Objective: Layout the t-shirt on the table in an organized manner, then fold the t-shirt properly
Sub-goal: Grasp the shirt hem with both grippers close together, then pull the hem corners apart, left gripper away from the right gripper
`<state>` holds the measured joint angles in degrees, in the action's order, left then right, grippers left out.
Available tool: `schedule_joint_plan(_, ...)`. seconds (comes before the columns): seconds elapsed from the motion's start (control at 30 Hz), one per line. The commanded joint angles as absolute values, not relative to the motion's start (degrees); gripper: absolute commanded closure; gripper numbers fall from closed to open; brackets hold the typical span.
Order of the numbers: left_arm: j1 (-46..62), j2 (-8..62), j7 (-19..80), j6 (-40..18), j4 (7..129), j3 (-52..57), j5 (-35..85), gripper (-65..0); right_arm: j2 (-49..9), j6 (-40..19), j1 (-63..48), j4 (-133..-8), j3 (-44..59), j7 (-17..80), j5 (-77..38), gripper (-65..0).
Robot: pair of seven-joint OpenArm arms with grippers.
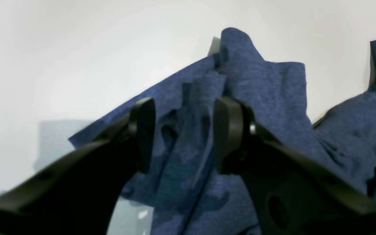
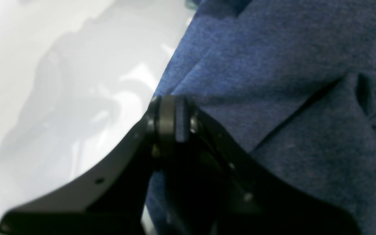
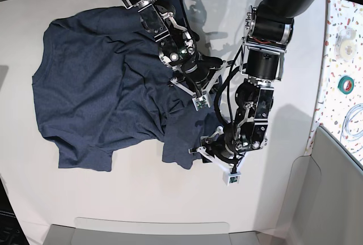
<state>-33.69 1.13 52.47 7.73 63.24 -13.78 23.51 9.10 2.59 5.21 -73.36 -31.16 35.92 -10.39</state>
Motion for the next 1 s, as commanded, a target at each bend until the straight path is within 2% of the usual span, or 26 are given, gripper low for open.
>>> schedule_joint_plan(0.0,-35.8,0.5,51.6,7.4,64.0,-13.8,23.8,-28.6,9.0,3.0,4.2,-72.1,-31.3,42.9,-10.5,-4.6)
schedule_joint_plan(0.97,-35.8,-1.0,48.0,7.4,59.9,-13.8,23.8,-28.6,9.0,3.0,3.7,-72.5,-31.3,42.9,-10.4,-4.5)
